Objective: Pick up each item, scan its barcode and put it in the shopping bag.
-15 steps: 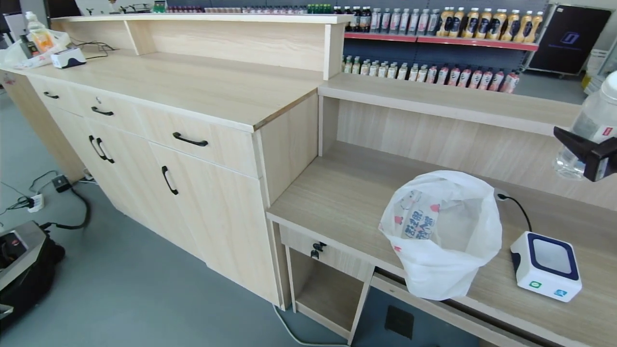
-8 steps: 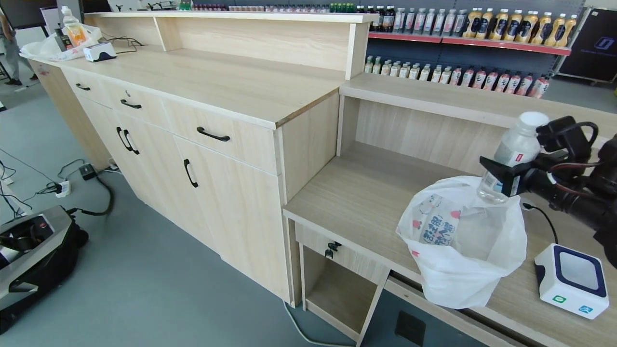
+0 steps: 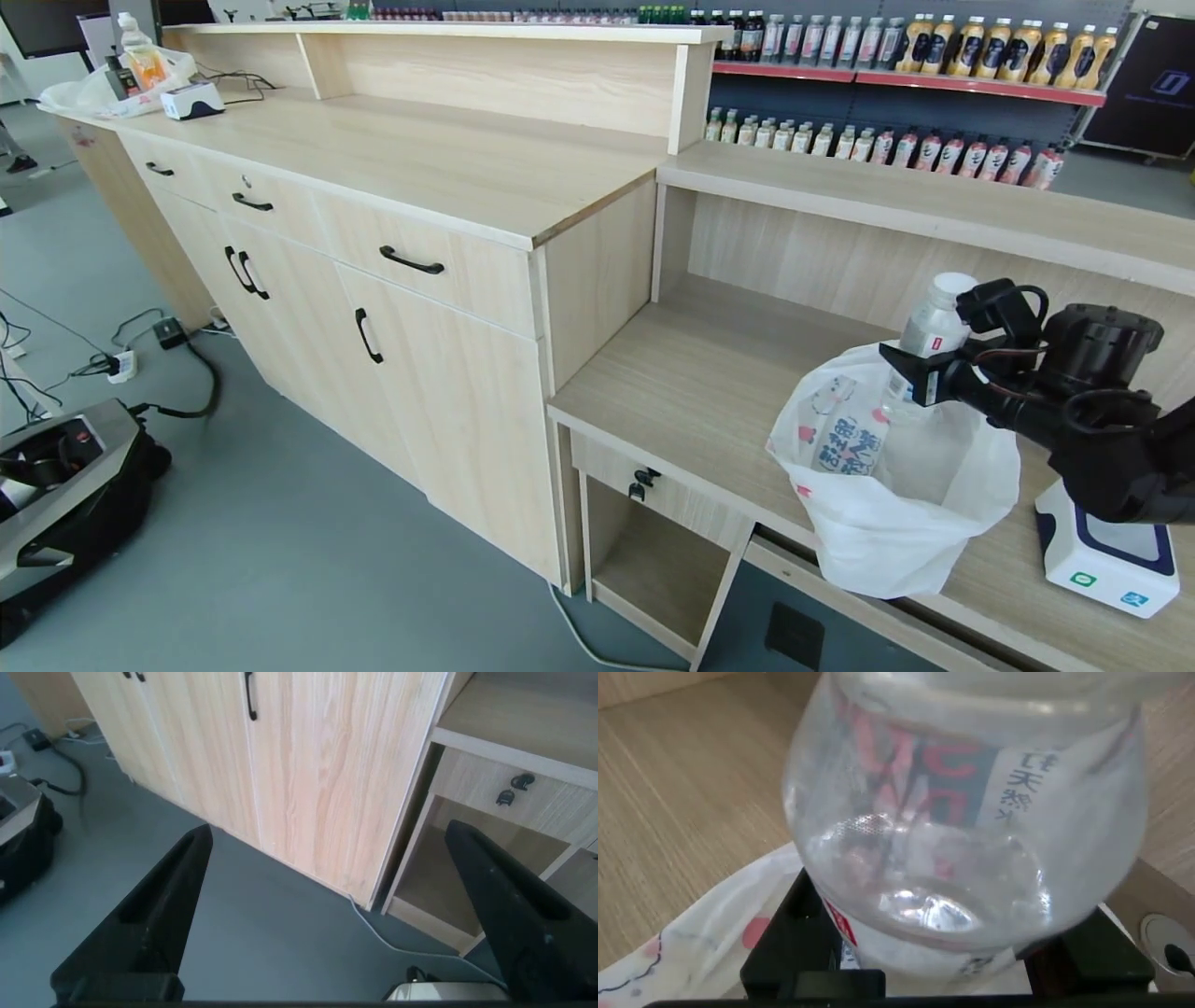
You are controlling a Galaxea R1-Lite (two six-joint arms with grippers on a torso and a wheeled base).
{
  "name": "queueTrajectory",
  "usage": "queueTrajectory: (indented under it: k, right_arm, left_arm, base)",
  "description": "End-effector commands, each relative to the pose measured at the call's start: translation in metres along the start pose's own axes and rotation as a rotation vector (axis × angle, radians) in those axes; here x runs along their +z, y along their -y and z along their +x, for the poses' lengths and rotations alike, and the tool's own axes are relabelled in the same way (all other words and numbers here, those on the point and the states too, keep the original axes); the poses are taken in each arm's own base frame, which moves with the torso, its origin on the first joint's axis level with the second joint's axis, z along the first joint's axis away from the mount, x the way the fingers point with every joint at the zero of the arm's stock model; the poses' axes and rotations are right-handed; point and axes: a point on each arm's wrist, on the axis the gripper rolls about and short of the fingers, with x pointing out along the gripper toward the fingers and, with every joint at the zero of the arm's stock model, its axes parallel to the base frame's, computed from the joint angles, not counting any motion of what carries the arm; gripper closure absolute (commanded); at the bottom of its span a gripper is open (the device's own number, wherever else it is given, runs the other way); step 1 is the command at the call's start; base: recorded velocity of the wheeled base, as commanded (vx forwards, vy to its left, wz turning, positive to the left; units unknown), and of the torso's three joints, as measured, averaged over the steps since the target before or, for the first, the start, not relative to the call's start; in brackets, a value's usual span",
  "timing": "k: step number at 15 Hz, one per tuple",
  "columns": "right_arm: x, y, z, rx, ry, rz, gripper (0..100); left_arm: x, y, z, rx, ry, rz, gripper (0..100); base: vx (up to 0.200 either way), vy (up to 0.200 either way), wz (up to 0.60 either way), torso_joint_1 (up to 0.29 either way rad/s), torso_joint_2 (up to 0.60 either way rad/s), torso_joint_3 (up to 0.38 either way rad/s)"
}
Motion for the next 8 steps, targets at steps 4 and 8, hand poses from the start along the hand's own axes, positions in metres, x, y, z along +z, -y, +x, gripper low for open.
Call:
queueTrajectory:
  k: [4, 8]
  right_arm:
    - [-0.028, -0.003, 0.032, 0.016, -0.015, 0.037, 100]
    - [-0.044, -0.007, 0.038, 0.027, -0.047, 0.047, 100]
  left_arm:
    - [0.000, 0.000, 0.000, 0.000, 0.000, 0.000, 0]
    - [0.000, 0.000, 0.000, 0.000, 0.000, 0.000, 0]
  base:
    - [0.000, 0.000, 0.00, 0.000, 0.00, 0.000]
    - [0.000, 0.000, 0.00, 0.000, 0.00, 0.000]
